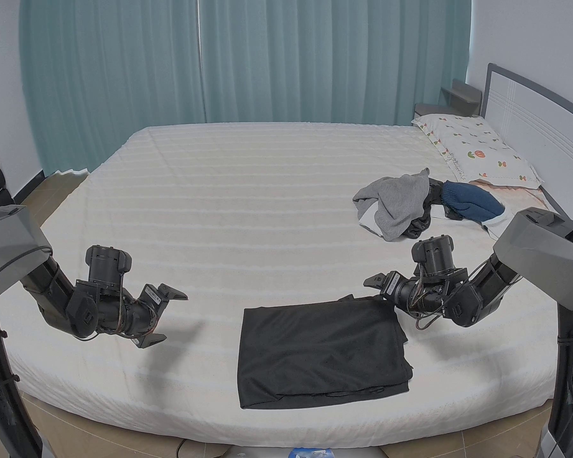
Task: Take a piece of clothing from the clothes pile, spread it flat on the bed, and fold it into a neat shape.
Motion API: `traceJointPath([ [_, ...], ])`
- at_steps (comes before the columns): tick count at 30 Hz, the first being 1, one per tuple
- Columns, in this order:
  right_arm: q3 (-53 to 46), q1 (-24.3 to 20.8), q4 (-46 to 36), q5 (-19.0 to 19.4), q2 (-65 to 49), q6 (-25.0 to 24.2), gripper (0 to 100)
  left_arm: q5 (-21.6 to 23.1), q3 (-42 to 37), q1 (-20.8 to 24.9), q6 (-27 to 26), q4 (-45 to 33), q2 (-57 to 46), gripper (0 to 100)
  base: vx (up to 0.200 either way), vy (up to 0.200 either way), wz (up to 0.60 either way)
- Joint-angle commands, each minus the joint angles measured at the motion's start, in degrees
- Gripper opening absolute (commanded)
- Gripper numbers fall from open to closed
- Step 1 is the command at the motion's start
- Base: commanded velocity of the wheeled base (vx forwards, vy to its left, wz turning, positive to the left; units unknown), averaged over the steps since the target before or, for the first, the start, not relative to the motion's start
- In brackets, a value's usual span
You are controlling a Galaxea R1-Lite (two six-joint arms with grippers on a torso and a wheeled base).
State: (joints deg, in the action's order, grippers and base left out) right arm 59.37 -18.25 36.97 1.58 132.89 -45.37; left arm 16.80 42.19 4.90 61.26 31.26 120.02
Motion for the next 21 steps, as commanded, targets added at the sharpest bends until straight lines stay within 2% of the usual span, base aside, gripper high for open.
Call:
traceJointPath([
  [1,-0.31,0.76,0.47,0.26,-0.09,0.02,100,-0.01,0.00,0.02,0.00,0.03,0.04,100,0.000,0.000,0.00],
  [5,-0.57,0.93,1.17,0.88,0.18,0.29,100,-0.01,0.17,0.11,0.00,0.03,-0.05,100,0.000,0.000,0.00],
  [6,-1.45,1.20,2.23,2.90,0.53,0.37,100,-0.01,0.87,0.37,0.00,0.03,-0.05,100,0.000,0.000,0.00],
  [10,-3.03,1.81,4.07,5.53,0.35,0.46,100,-0.19,2.63,2.66,-0.35,-0.14,0.13,100,0.000,0.000,0.00],
  [13,-3.21,1.99,4.51,5.71,0.53,0.46,100,-0.28,3.25,4.59,-1.58,-0.14,0.66,100,0.000,0.000,0.00],
  [16,-3.21,2.25,4.60,5.97,0.79,0.37,100,-3.53,5.97,9.51,-3.51,-0.14,3.73,100,0.000,0.000,0.00],
  [17,-3.21,2.25,4.60,5.97,0.79,0.37,100,-3.70,6.06,9.69,-3.60,-0.14,3.91,100,0.000,0.000,0.00],
  [18,-3.47,2.25,4.60,6.41,0.70,0.37,100,-6.78,9.05,12.33,-3.95,-0.32,6.63,100,0.000,0.000,0.00],
  [21,-3.47,2.17,4.69,6.76,0.62,0.37,100,-10.21,13.88,15.75,-4.04,-0.41,10.85,100,0.000,0.000,0.00],
])
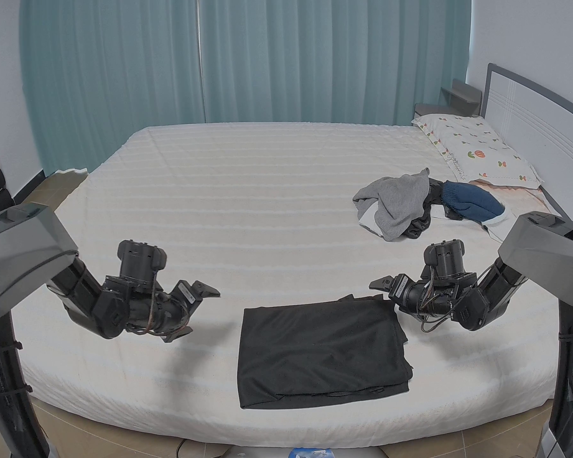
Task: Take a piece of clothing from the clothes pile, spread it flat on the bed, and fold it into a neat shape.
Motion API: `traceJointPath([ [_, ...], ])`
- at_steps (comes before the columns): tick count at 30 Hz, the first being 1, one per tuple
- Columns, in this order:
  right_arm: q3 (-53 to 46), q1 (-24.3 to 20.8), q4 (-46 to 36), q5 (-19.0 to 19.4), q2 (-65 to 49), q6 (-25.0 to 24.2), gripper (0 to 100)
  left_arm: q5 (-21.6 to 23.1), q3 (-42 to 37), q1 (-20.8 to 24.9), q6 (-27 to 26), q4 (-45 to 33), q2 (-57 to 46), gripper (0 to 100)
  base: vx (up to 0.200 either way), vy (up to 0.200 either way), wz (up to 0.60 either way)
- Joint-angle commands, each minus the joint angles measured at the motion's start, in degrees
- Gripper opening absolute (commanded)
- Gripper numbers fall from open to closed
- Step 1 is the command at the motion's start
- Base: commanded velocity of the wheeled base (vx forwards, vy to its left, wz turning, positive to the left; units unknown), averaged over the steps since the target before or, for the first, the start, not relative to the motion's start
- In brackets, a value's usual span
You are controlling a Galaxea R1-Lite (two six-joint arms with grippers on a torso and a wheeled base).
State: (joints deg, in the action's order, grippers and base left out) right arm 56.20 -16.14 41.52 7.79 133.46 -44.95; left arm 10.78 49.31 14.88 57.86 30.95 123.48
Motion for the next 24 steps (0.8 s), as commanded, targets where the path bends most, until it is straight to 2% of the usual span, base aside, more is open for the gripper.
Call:
traceJointPath([
  [1,-0.30,0.06,0.05,0.56,0.13,-0.05,100,-4.80,7.91,6.30,-0.64,-0.10,8.18,100,0.000,0.000,0.00],
  [3,-0.39,0.06,0.14,0.56,0.22,-0.05,100,-6.91,12.04,7.62,-1.08,-0.45,10.38,100,0.000,0.000,0.00],
  [9,-0.39,-0.12,0.05,0.74,0.39,-0.05,100,-8.58,17.84,9.20,-4.77,-2.65,14.60,100,0.000,0.000,0.00],
  [21,-0.30,-0.21,0.14,0.82,0.39,-0.05,100,-9.81,23.20,9.37,-5.47,-5.55,17.59,100,0.000,0.000,0.00],
  [22,-0.30,-0.21,0.23,0.82,0.39,-0.05,100,-9.81,23.29,9.37,-5.56,-5.82,17.59,0,0.000,0.000,0.00],
  [24,-0.30,-0.12,0.31,0.82,0.48,-0.14,100,-9.81,23.37,9.37,-5.47,-5.99,17.59,0,0.000,0.000,0.00],
])
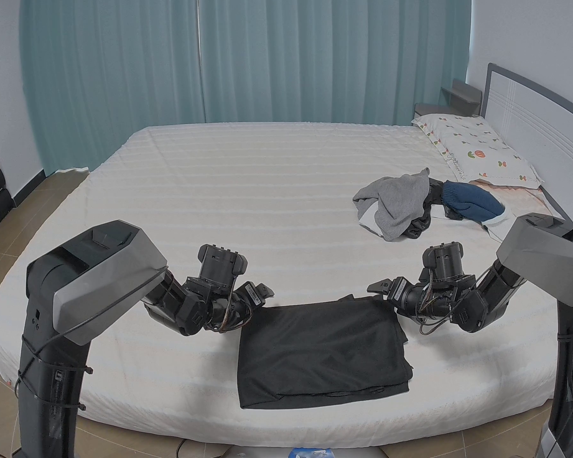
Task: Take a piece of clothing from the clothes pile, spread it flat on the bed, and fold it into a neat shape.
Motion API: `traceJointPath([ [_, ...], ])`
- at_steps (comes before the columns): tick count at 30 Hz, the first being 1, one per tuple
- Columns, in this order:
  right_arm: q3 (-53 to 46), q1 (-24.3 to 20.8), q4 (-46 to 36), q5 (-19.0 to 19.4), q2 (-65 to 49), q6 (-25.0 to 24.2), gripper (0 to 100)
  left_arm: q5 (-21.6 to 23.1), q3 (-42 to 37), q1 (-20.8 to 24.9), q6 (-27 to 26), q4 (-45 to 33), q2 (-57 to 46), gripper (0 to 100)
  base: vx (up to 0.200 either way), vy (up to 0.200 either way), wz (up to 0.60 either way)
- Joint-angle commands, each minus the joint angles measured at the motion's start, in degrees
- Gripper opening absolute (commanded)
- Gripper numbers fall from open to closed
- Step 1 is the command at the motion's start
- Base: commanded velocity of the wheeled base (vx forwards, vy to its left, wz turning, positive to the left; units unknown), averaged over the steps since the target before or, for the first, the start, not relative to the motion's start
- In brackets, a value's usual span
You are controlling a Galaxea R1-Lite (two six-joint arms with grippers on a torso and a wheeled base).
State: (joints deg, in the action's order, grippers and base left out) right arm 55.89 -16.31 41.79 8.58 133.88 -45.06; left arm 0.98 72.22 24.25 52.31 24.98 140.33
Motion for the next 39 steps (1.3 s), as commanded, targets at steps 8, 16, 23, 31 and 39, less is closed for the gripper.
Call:
traceJointPath([
  [8,0.00,0.23,2.16,0.03,2.09,0.14,100,-4.75,0.38,-0.08,0.07,-0.11,1.00,0,0.000,0.000,0.00],
  [16,0.88,0.23,2.16,0.29,2.70,0.23,0,-6.86,-0.41,-0.69,0.34,-0.11,0.65,0,0.000,0.000,0.00],
  [23,1.24,0.67,3.21,0.29,2.62,0.58,0,-6.95,-0.41,-0.69,0.34,-0.19,0.56,0,0.000,0.000,0.00],
  [31,2.29,1.98,4.62,0.38,3.14,1.11,0,-6.95,-0.85,-0.87,0.34,-0.19,0.91,0,0.000,0.000,0.00],
  [39,2.20,1.81,4.79,0.47,4.11,2.25,0,-6.95,-0.85,-0.96,0.42,-0.19,0.91,100,0.000,0.000,0.00],
])
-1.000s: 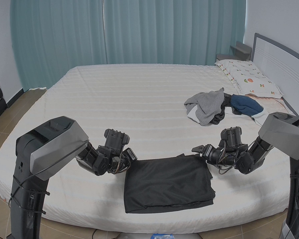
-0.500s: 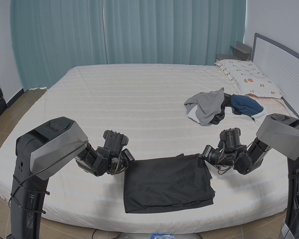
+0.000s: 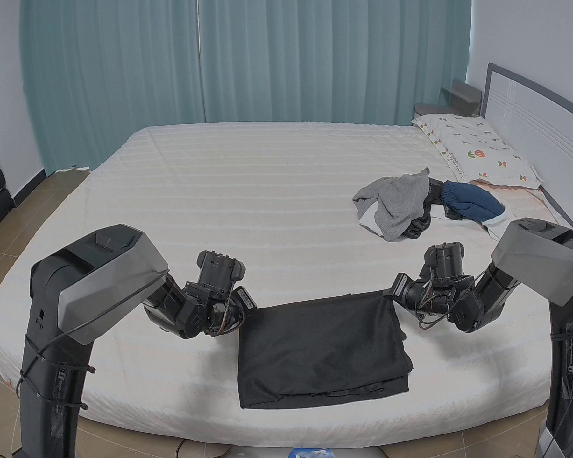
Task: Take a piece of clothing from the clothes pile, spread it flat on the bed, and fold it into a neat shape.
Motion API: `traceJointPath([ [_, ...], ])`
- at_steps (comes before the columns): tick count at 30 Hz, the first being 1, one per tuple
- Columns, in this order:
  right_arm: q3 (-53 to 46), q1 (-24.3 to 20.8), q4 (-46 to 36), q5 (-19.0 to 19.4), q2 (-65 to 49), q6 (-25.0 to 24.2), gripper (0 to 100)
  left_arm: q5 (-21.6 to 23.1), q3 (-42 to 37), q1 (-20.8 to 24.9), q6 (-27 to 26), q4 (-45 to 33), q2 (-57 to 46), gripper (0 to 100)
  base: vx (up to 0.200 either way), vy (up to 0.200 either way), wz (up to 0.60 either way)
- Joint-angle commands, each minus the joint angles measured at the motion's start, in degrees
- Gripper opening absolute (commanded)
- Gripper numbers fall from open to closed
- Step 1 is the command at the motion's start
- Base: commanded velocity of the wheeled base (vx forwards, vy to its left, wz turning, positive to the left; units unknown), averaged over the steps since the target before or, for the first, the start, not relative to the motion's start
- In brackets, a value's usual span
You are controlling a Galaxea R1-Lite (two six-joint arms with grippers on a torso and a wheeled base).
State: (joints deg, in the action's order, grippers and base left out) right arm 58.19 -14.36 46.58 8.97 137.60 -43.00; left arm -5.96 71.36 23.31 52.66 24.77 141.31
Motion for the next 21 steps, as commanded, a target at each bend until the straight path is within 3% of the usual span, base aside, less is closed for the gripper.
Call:
traceJointPath([
  [1,-0.27,-0.23,0.00,0.08,0.48,0.55,0,0.07,0.00,-0.02,0.16,0.01,-0.07,100,0.000,0.000,0.00],
  [2,-0.27,-0.23,0.00,0.08,0.48,0.55,0,0.07,0.00,-0.02,0.16,0.01,-0.07,100,0.000,0.000,0.00],
  [3,-0.53,-0.32,0.09,0.52,0.39,1.07,100,0.07,0.00,-0.02,0.25,0.01,-0.07,100,0.000,0.000,0.00],
  [13,-12.75,0.65,5.80,6.85,-8.75,1.60,100,0.25,-0.70,-1.86,2.97,-0.16,-1.57,100,0.000,0.000,0.00],
  [21,-24.79,0.21,6.59,11.24,-14.46,5.47,100,2.09,-8.35,-3.97,4.11,-0.16,-6.75,100,0.000,0.000,0.00],
])
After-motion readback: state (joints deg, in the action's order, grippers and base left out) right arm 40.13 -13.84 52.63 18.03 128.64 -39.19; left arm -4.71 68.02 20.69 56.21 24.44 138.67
